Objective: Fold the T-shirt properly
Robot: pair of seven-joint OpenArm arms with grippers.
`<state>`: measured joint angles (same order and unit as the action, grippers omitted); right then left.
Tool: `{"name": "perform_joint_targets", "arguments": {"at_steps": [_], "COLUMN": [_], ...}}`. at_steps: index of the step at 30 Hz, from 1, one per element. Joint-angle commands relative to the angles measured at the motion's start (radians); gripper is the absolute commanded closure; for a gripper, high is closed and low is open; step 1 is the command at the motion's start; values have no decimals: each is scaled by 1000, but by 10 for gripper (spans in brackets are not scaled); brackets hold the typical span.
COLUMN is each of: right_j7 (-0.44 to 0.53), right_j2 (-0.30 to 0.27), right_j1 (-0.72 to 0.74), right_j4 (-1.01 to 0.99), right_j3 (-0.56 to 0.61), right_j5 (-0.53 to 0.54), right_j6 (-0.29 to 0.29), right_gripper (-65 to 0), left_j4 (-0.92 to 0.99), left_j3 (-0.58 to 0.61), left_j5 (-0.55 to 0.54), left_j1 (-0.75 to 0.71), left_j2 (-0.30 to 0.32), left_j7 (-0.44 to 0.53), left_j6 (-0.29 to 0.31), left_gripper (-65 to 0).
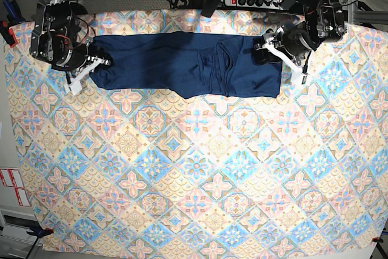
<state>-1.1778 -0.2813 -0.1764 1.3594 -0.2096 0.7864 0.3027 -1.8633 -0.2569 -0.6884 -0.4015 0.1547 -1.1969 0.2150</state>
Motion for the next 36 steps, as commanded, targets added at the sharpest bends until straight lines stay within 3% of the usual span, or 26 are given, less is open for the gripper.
{"name": "perform_joint_targets", "arguments": {"at_steps": [1, 6, 15, 21, 28, 36], "right_j7": [14, 12, 16, 6, 12, 9], "right_j2": [-17, -17, -22, -23, -14, 101], "right_j1": [33, 90, 153, 147, 71, 35], "right_j4": [13, 21, 13, 27, 151, 305], "right_j3": [-14, -15, -15, -7, 78, 235], "right_j5": [5, 5, 1, 5, 138, 144], "right_j6": [0, 0, 0, 0, 0, 8], "right_gripper": [-2, -2, -2, -2, -2, -2], "left_j4": [-14, -14, -14, -14, -14, -14], "left_j3": [-2, -2, -8, -8, -9, -72], "left_j5": [-15, -29, -210, -233, -230, -224], "left_j1": [2, 13, 23, 22, 17, 0], "left_j2": [6, 4, 6, 7, 13, 15], "left_j7": [9, 10, 10, 10, 10, 1], "left_j6": [7, 7, 5, 5, 5, -1], "left_gripper": [-233, -233, -228, -228, -227, -227]}}
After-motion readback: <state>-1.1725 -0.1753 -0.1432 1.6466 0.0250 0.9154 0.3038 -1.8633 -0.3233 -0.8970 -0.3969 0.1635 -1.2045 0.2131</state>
